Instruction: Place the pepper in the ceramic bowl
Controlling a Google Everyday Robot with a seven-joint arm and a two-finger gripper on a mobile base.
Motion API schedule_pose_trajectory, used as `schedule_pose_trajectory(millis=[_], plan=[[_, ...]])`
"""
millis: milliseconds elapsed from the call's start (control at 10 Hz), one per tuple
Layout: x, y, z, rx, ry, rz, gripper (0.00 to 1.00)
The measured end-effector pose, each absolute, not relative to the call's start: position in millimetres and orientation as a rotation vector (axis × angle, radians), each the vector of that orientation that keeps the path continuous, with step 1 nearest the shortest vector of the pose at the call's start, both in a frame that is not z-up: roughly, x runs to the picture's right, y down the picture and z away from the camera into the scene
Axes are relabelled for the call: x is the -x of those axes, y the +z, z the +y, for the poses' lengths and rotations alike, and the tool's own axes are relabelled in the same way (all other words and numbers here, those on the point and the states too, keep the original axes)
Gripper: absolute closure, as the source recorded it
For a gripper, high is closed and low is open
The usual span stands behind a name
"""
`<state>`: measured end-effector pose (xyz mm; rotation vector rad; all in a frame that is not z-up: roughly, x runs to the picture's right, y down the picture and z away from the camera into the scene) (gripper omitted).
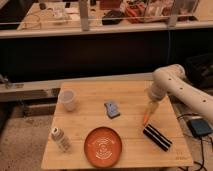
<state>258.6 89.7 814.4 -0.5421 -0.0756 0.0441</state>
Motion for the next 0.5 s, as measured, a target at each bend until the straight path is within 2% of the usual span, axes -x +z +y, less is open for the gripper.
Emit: schedule_pose_trajectory(millis=[500], plan=[[-251,829,94,0.557,0.051,-0.09,0.2]])
